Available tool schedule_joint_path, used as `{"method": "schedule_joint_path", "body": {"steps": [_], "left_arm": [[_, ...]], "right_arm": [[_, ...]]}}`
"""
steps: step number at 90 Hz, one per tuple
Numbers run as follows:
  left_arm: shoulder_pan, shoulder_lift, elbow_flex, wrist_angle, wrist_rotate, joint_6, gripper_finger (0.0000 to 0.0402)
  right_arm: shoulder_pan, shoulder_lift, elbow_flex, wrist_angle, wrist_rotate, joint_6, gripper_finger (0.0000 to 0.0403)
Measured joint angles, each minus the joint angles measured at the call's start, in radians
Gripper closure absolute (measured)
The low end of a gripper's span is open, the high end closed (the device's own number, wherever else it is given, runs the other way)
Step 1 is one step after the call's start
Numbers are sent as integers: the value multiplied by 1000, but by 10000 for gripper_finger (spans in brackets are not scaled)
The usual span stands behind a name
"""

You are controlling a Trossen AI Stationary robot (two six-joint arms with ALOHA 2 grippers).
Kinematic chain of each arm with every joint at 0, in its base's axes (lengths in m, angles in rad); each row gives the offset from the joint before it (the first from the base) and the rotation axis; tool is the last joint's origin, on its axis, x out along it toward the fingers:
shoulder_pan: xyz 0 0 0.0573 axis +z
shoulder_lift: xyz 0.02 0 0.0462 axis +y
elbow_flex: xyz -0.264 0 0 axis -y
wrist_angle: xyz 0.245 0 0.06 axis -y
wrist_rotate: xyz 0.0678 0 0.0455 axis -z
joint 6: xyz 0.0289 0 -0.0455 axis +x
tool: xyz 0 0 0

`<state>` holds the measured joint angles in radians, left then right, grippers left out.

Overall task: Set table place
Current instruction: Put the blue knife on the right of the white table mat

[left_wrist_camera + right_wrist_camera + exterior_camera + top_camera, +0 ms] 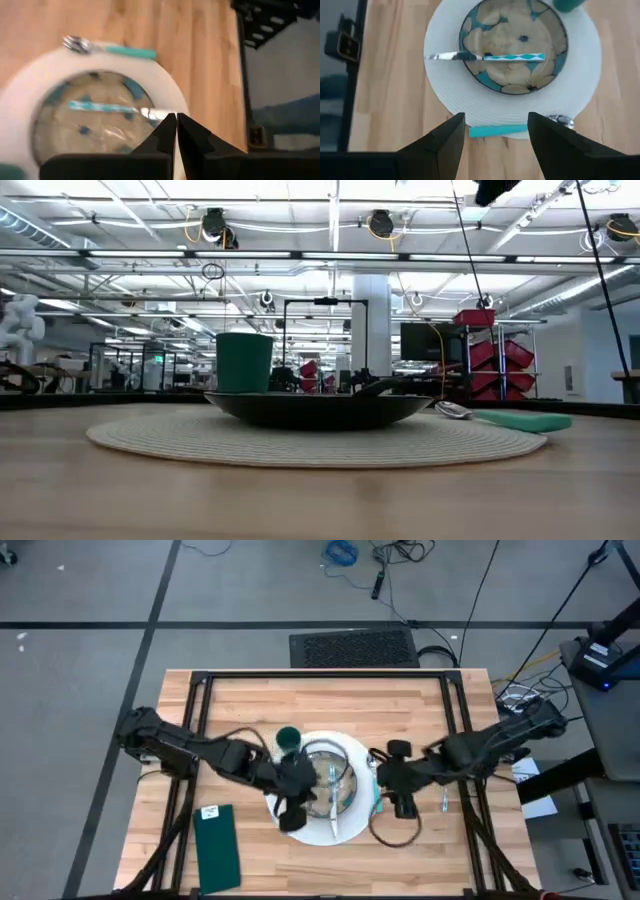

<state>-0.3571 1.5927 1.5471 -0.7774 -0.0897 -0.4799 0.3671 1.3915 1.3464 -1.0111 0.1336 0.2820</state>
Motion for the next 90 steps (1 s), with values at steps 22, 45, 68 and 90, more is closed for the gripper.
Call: {"method": "schedule_joint_path", "body": {"steps": [22, 45, 68, 90], "left_arm": [[-153, -29, 0, -133, -190, -243, 402], [-285, -38, -1, -192, -256, -485, 402], [-343, -39, -97, -154, -258, -697, 402], [-346, -37, -191, 71, -199, -772, 402]], "right_arm": [[-141, 55, 0, 58, -135, -290, 202], [-213, 135, 0, 67, -176, -551, 202], [-237, 276, 0, 115, -209, -805, 202], [-219, 410, -1, 296, -180, -1061, 202]]}}
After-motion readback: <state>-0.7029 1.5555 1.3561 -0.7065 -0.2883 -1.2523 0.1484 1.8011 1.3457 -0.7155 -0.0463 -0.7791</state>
